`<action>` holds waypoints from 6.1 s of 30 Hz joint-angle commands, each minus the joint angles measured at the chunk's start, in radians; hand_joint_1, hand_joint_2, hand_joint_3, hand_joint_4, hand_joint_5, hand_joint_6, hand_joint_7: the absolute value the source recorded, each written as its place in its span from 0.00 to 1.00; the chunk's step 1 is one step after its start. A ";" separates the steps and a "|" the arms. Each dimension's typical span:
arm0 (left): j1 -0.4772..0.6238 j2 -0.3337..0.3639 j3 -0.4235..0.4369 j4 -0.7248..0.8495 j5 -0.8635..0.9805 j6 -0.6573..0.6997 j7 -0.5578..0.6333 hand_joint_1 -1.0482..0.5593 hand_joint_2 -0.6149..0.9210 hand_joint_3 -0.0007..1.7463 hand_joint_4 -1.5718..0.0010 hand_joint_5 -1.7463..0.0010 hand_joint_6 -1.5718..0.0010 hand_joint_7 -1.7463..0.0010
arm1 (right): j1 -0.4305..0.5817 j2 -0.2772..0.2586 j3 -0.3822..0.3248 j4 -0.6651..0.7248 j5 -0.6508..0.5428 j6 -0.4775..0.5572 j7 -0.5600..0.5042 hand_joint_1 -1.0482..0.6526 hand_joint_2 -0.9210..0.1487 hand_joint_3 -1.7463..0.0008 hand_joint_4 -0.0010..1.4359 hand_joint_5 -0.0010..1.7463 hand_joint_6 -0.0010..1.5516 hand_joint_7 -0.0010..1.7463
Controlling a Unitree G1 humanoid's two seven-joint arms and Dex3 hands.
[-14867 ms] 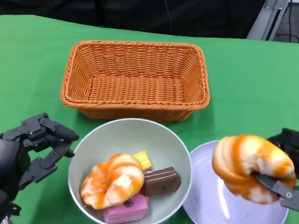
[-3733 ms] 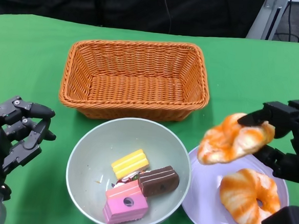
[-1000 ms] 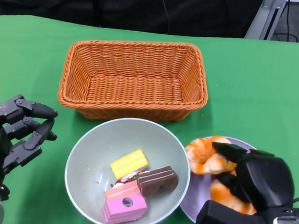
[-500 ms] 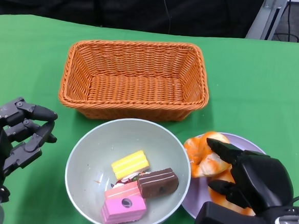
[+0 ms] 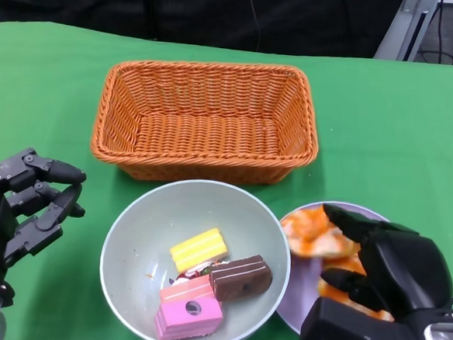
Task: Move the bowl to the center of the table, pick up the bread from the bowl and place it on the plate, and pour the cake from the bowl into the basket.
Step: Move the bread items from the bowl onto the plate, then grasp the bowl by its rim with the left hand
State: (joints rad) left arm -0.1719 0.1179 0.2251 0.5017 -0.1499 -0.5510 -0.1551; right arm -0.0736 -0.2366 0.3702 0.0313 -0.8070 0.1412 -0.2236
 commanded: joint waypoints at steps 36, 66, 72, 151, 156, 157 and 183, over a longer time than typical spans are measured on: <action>-0.043 0.056 0.019 0.086 -0.020 -0.046 -0.041 0.57 0.92 0.29 0.51 0.21 0.47 0.43 | 0.246 0.093 -0.265 -0.518 0.871 -0.232 0.397 0.45 0.00 0.97 0.53 0.36 0.51 0.12; 0.040 0.176 -0.065 -0.176 -0.005 -0.010 -0.255 0.52 0.99 0.09 0.54 0.48 0.44 0.80 | 0.347 0.116 -0.276 -0.562 0.971 -0.229 0.468 0.45 0.45 0.31 0.48 1.00 0.35 0.94; 0.146 0.312 -0.090 -0.432 0.035 0.030 -0.352 0.44 1.00 0.03 0.53 0.85 0.52 0.99 | 0.330 0.131 -0.272 -0.556 0.970 -0.211 0.448 0.44 0.48 0.28 0.50 1.00 0.34 0.96; -0.147 0.465 -0.357 -0.032 1.059 -0.660 0.315 0.29 1.00 0.06 0.26 0.97 0.30 0.99 | 0.334 0.164 -0.234 -0.552 0.960 -0.226 0.409 0.41 0.43 0.39 0.47 1.00 0.37 0.89; -0.179 0.486 -0.413 -0.005 1.046 -0.636 0.326 0.29 1.00 0.03 0.25 0.97 0.29 0.99 | 0.343 0.167 -0.229 -0.560 0.960 -0.227 0.407 0.42 0.41 0.40 0.47 1.00 0.37 0.88; -0.185 0.491 -0.422 0.005 1.044 -0.636 0.329 0.29 1.00 0.03 0.24 0.97 0.28 0.99 | 0.344 0.168 -0.228 -0.561 0.956 -0.228 0.405 0.41 0.40 0.41 0.47 1.00 0.37 0.88; -0.263 0.635 -0.549 0.111 1.038 -0.714 0.363 0.30 0.93 0.00 0.45 1.00 0.49 1.00 | 0.339 0.161 -0.229 -0.552 0.946 -0.232 0.405 0.40 0.37 0.43 0.46 1.00 0.36 0.89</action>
State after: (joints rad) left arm -0.4259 0.7247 -0.3122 0.6157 0.8891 -1.2655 0.2327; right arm 0.2677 -0.0719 0.1462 -0.5172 0.1390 -0.0888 0.1804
